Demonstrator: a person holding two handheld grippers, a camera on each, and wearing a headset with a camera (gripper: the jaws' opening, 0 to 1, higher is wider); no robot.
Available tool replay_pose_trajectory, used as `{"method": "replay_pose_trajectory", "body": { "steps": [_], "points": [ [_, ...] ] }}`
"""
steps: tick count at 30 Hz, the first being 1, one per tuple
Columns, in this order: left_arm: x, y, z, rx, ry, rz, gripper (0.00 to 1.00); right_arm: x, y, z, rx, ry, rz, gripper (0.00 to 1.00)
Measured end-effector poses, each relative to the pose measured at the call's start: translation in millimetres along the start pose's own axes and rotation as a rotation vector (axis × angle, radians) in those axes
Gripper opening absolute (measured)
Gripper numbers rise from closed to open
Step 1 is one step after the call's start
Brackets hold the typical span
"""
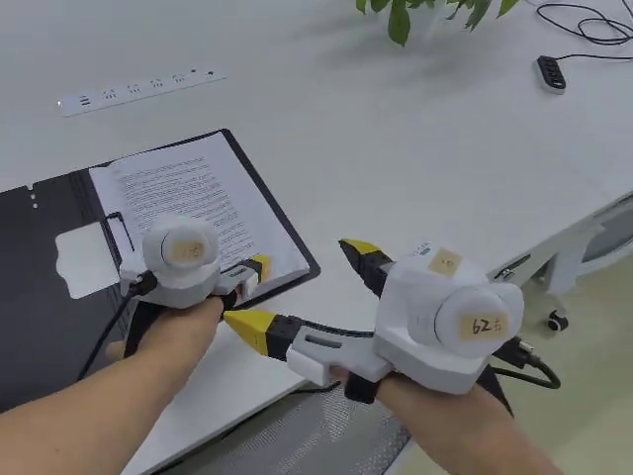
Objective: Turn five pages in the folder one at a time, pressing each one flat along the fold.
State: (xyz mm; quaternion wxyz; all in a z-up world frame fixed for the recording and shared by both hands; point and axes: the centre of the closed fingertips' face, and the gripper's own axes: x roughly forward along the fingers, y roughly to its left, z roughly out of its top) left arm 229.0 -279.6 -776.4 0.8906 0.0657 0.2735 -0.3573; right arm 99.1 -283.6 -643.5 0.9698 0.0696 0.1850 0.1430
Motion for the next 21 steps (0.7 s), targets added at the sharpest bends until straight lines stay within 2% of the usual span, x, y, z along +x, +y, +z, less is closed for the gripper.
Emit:
{"method": "replay_pose_trajectory", "body": {
  "steps": [2, 3, 4, 6, 11, 13, 17, 21],
  "points": [
    [0.6, 0.2, -4.0, 0.077, -0.001, 0.014, 0.65, 0.3, 0.2, -0.6, -0.003, 0.004, 0.000, 0.88],
    [0.7, -0.4, -5.0, 0.097, -0.007, 0.017, 0.65, 0.4, 0.3, -0.8, -0.003, 0.005, 0.000, 0.88],
    [0.0, -1.7, -5.7, 0.068, -0.026, 0.014, 0.64, 0.4, 0.3, -1.2, -0.002, 0.007, 0.000, 0.88],
    [-1.0, 0.1, -5.1, 0.066, -0.058, 0.021, 0.61, 0.3, 0.4, -1.8, -0.004, 0.010, 0.000, 0.88],
    [-3.0, -2.8, -5.2, 0.048, -0.110, 0.001, 0.41, 1.0, 1.1, -3.4, -0.001, 0.025, 0.006, 0.88],
    [-2.4, -2.4, -5.3, 0.048, -0.116, 0.002, 0.41, 1.1, 0.1, -3.4, 0.010, 0.030, 0.005, 0.88],
    [-1.2, -2.1, -5.4, 0.055, -0.128, -0.002, 0.40, 3.1, -2.9, -1.0, 0.077, 0.041, 0.004, 0.89],
    [-1.1, -0.2, -5.2, 0.052, -0.134, -0.004, 0.37, 7.0, -6.3, -2.4, 0.111, 0.072, -0.003, 0.89]
  ]
}}
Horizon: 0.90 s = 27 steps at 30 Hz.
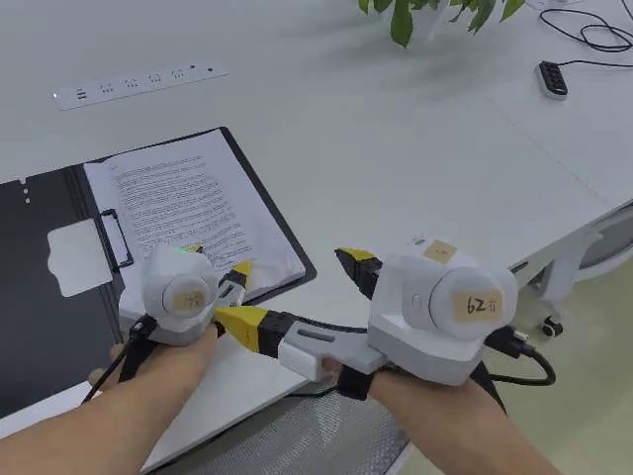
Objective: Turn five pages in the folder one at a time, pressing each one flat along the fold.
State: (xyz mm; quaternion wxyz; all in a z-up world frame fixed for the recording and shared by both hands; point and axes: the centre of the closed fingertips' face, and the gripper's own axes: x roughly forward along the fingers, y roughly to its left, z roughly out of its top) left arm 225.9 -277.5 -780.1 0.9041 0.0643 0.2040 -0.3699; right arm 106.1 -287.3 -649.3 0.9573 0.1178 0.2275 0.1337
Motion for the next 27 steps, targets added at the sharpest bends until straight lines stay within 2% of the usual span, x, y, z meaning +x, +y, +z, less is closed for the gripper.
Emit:
{"method": "replay_pose_trajectory", "body": {
  "steps": [4, 9, 13, 16, 18, 21, 23, 24, 25, 26, 27],
  "points": [
    [0.3, 0.2, -0.1, -0.001, -0.003, -0.003, 0.33, 7.5, -6.4, 0.8, 0.030, 0.021, -0.012, 0.88],
    [-0.1, -1.0, 0.5, -0.007, -0.006, -0.012, 0.26, 23.8, -20.0, -5.4, 0.123, 0.070, -0.036, 0.85],
    [0.2, 3.3, 0.6, -0.053, -0.011, 0.008, 0.16, 35.0, -32.3, -11.4, 0.175, 0.093, -0.063, 0.80],
    [0.4, 6.1, 0.6, -0.061, -0.010, 0.005, 0.11, 45.1, -39.4, -18.8, 0.220, 0.110, -0.078, 0.78],
    [0.8, 5.5, 0.6, -0.068, -0.010, 0.000, 0.10, 50.2, -38.5, -23.5, 0.242, 0.137, -0.073, 0.76],
    [0.6, 5.2, 0.2, -0.088, -0.010, 0.000, 0.08, 57.2, -36.1, -25.0, 0.246, 0.151, -0.065, 0.75],
    [0.2, 4.6, -0.1, -0.099, -0.013, -0.002, 0.07, 62.8, -35.7, -27.0, 0.264, 0.164, -0.047, 0.71],
    [0.5, 4.4, 0.0, -0.104, -0.015, -0.004, 0.06, 64.9, -36.0, -26.2, 0.276, 0.150, -0.047, 0.67],
    [0.6, 5.0, -0.3, -0.117, -0.017, -0.005, 0.06, 68.6, -33.5, -32.0, 0.342, 0.170, -0.036, 0.63],
    [0.4, 5.2, -0.2, -0.118, -0.018, -0.007, 0.06, 70.6, -33.3, -36.1, 0.370, 0.185, -0.035, 0.61],
    [0.3, 4.9, 0.0, -0.117, -0.018, -0.010, 0.06, 73.6, -35.3, -36.9, 0.375, 0.172, -0.039, 0.61]
  ]
}}
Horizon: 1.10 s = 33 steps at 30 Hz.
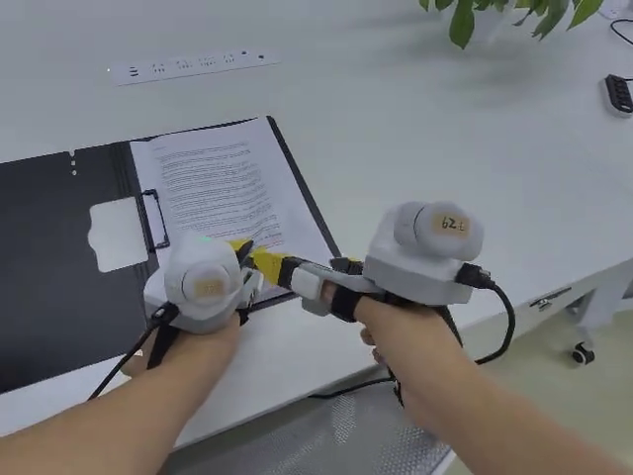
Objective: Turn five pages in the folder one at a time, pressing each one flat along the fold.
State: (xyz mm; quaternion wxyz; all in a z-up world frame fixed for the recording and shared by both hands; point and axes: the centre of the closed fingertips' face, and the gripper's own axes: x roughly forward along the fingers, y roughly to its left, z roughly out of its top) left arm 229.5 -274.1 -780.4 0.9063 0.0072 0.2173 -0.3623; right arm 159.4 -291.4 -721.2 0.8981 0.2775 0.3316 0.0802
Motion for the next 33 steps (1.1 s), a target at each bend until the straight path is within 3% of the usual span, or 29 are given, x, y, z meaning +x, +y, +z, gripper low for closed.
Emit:
{"method": "replay_pose_trajectory", "body": {
  "steps": [10, 19, 25, 30, 33],
  "points": [
    [0.2, -0.6, -0.1, -0.008, -0.005, -0.006, 0.05, 17.5, -20.7, -3.9, -0.023, -0.018, -0.082, 0.59],
    [0.0, -1.0, -0.3, -0.011, -0.009, -0.006, 0.05, 26.8, -30.1, -8.6, 0.034, -0.022, -0.073, 0.56],
    [0.1, -1.1, -0.3, -0.013, -0.009, -0.007, 0.06, 27.4, -39.4, -8.3, 0.102, -0.042, -0.094, 0.45],
    [0.2, -1.0, -0.2, -0.018, -0.007, -0.009, 0.06, 26.1, -56.9, -11.9, 0.185, -0.044, -0.149, 0.23],
    [0.2, -1.3, -0.2, -0.022, -0.002, -0.007, 0.06, 25.8, -66.2, -12.3, 0.287, -0.070, -0.163, 0.11]
  ]
}}
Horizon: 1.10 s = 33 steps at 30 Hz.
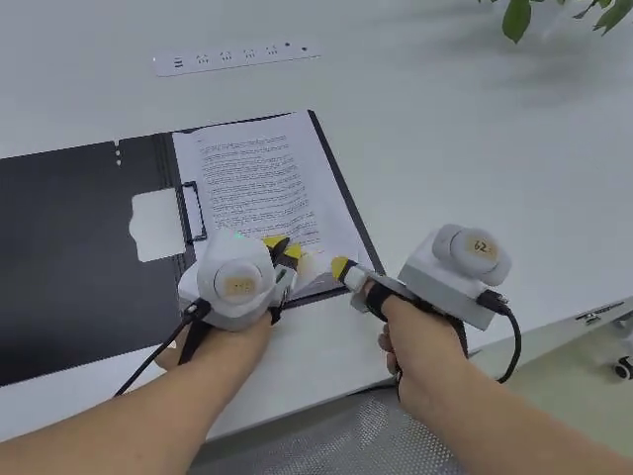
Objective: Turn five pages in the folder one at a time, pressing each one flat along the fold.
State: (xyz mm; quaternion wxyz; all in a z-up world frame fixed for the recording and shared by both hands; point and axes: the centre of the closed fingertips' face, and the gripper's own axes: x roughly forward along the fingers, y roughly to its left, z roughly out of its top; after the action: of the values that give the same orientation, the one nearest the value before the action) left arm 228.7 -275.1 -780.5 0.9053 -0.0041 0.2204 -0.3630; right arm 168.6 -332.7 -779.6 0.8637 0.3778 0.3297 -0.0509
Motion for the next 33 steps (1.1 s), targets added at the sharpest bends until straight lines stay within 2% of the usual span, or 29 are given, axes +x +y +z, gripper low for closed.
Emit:
{"method": "replay_pose_trajectory", "body": {
  "steps": [3, 4, 5, 10, 12, 13, 15, 19, 21, 22, 24, 26, 29, 33],
  "points": [
    [0.5, 0.3, -0.1, -0.001, 0.008, 0.001, 0.06, 0.5, -6.6, -0.9, 0.068, -0.003, -0.013, 0.02],
    [0.5, 0.4, 0.1, -0.008, 0.012, 0.001, 0.06, 0.6, -7.3, -0.6, 0.084, -0.004, -0.010, 0.00],
    [0.6, 0.6, 0.1, -0.010, 0.015, 0.001, 0.06, 1.4, -4.7, -1.0, 0.129, -0.001, 0.006, 0.00],
    [-0.7, 0.6, 0.2, -0.030, 0.032, 0.003, 0.06, -1.0, -4.1, 0.4, 0.150, -0.014, 0.010, 0.00],
    [-2.8, 0.6, 0.7, -0.087, 0.045, 0.005, 0.06, -4.2, -1.1, 2.0, 0.160, -0.031, 0.020, 0.00],
    [-5.7, 0.3, 0.8, -0.143, 0.052, 0.000, 0.07, -5.3, 0.7, 3.7, 0.170, -0.040, 0.028, 0.00],
    [-13.6, -1.2, 1.0, -0.198, 0.085, -0.018, 0.14, -8.8, 6.6, 6.9, 0.192, -0.056, 0.052, 0.00],
    [-36.5, 7.8, 6.4, -0.216, 0.095, 0.006, 0.29, -15.4, 19.3, 11.8, 0.231, -0.094, 0.093, 0.00],
    [-47.9, 12.5, 11.2, -0.231, 0.071, 0.009, 0.35, -20.7, 27.5, 13.6, 0.237, -0.111, 0.115, 0.00],
    [-57.5, 15.8, 17.7, -0.238, 0.041, 0.008, 0.35, -23.4, 33.3, 14.3, 0.234, -0.116, 0.128, 0.00],
    [-70.8, 22.0, 25.0, -0.250, 0.009, 0.018, 0.36, -26.7, 42.3, 16.0, 0.220, -0.122, 0.150, 0.00],
    [-91.3, 33.2, 34.8, -0.257, -0.038, 0.035, 0.38, -31.0, 53.6, 19.7, 0.196, -0.131, 0.170, 0.00],
    [-115.2, 49.3, 40.4, -0.233, -0.060, 0.072, 0.39, -36.0, 76.1, 24.3, 0.150, -0.152, 0.219, 0.00],
    [-145.1, 69.3, 46.2, -0.221, -0.086, 0.118, 0.41, -38.4, 103.4, 18.1, 0.099, -0.145, 0.265, 0.00]
  ]
}}
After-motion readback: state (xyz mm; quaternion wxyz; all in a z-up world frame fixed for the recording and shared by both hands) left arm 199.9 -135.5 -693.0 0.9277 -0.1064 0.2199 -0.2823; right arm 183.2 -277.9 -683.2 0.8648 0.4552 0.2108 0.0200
